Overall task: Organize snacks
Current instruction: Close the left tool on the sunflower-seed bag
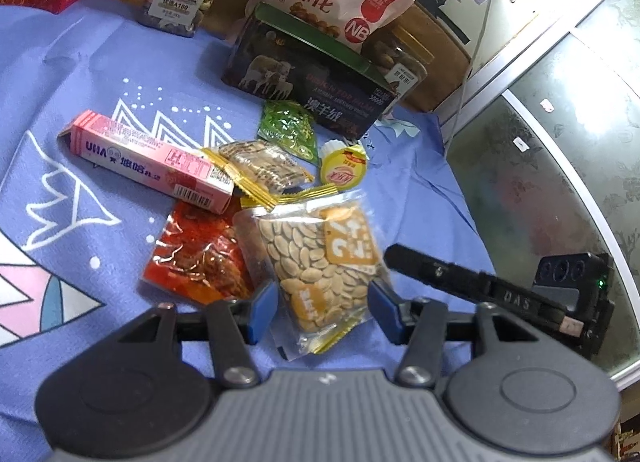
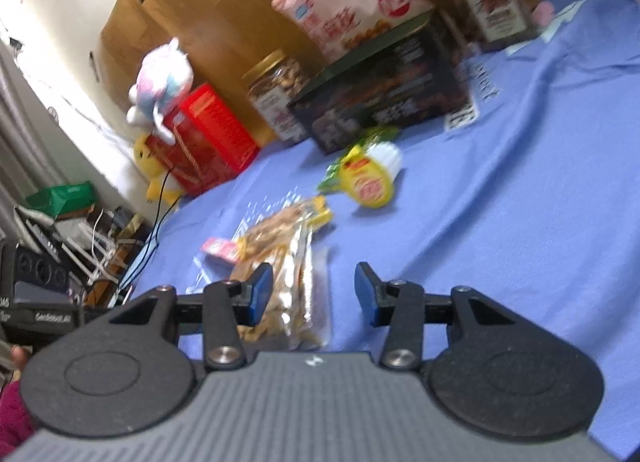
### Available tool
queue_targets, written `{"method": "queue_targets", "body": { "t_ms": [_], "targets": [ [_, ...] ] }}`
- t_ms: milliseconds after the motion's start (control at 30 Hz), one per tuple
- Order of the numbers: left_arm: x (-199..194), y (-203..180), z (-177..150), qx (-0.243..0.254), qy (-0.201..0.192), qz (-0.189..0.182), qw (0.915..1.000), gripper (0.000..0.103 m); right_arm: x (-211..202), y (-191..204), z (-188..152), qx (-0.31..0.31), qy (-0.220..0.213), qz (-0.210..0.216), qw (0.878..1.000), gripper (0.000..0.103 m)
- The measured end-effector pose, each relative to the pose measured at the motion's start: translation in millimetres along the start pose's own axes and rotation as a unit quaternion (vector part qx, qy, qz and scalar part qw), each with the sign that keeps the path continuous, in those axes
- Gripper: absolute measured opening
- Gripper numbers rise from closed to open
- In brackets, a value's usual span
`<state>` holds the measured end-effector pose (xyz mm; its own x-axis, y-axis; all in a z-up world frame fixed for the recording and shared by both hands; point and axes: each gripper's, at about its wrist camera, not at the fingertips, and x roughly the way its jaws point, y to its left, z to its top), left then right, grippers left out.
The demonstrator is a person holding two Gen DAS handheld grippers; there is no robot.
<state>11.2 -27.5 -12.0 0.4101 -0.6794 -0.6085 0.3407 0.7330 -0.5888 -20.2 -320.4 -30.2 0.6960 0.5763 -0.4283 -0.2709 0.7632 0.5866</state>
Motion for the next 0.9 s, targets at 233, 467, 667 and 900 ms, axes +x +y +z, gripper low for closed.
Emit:
{"method": "queue_targets", "body": {
  "t_ms": [233, 467, 667, 900],
  "targets": [
    [-5, 0, -4, 0.009, -0.001, -0.041, 0.9991, 0.021, 6, 40, -11, -0.093, 0.012, -0.009, 0.996, 0.032],
    [-12, 7, -2, 0.003, -0.017, -0.018, 0.9997, 0.026, 7, 55, -7, -0.126, 0.003, -0.024, 0.992, 0.025],
    [-14, 25, -3, -0.030, -0.016, -0.023, 0.9992, 0.037, -2, 35, -4, -0.087, -0.005, -0.038, 0.995, 0.033],
    [1, 18, 0, -0.017, -0.004, -0.020, 0.9997, 0.044, -2, 41, -7, -0.106, -0.001, -0.035, 0.994, 0.033]
  ]
}}
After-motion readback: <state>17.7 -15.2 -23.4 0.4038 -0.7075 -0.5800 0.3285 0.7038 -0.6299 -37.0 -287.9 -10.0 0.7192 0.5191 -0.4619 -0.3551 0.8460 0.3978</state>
